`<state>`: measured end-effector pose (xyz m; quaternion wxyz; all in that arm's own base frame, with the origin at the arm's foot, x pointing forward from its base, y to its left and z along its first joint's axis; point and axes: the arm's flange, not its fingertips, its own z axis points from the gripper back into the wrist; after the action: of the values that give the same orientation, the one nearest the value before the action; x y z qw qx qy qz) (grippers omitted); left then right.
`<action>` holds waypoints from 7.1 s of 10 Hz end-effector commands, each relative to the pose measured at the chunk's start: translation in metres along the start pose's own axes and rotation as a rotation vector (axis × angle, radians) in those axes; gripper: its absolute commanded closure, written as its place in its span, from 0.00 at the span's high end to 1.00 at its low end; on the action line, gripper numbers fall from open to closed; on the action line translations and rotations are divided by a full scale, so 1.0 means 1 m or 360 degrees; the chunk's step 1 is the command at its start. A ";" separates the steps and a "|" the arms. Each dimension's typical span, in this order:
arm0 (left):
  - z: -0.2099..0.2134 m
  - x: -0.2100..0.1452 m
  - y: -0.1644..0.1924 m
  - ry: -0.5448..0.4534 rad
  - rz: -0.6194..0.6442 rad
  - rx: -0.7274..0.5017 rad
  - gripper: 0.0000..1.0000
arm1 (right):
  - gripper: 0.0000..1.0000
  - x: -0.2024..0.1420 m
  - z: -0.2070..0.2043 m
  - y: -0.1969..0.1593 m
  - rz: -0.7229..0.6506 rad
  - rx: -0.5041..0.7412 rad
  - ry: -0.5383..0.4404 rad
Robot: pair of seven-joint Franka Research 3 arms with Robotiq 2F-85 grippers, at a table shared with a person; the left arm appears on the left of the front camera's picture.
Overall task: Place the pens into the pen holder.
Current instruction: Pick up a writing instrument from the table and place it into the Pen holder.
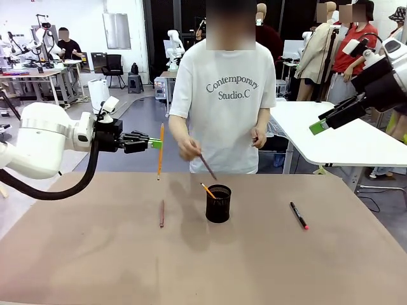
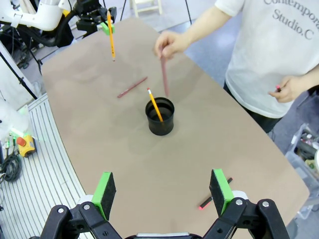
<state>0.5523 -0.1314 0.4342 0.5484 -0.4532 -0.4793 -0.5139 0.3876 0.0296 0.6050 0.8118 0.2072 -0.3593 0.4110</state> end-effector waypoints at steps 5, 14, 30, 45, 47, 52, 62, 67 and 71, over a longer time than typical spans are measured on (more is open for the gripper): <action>0.001 0.002 0.001 -0.0008 -0.0007 -0.0009 0.00 | 1.00 0.001 0.000 0.000 -0.0002 0.0010 -0.0014; 0.001 0.002 0.001 -0.0008 -0.0007 -0.0009 0.00 | 1.00 0.001 0.000 0.000 -0.0002 0.0010 -0.0014; 0.001 0.002 0.001 -0.0008 -0.0007 -0.0009 0.00 | 1.00 0.001 0.000 0.000 -0.0002 0.0010 -0.0014; -0.063 -0.007 0.022 -0.0158 -0.0139 -0.0071 0.00 | 1.00 0.001 0.000 0.000 -0.0002 0.0010 -0.0014; -0.100 -0.012 0.031 -0.0224 -0.0130 -0.0218 0.00 | 1.00 0.001 0.000 0.000 -0.0002 0.0010 -0.0014; -0.164 -0.031 0.045 -0.0299 -0.0228 -0.0383 0.00 | 1.00 0.001 0.000 0.000 -0.0002 0.0010 -0.0014; -0.203 -0.079 0.052 -0.0302 -0.0101 -0.0586 0.00 | 1.00 0.001 0.000 0.000 -0.0002 0.0010 -0.0014; -0.202 -0.083 0.046 -0.0323 -0.0107 -0.0544 0.00 | 1.00 0.001 0.000 0.000 -0.0002 0.0010 -0.0014; -0.203 -0.086 0.048 -0.0310 -0.0108 -0.0553 0.08 | 1.00 0.001 0.000 0.000 -0.0002 0.0010 -0.0014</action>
<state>0.6110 -0.3185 0.3224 0.3957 -0.5721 -0.4491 -0.5607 0.3875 0.0297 0.6050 0.8118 0.2071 -0.3592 0.4111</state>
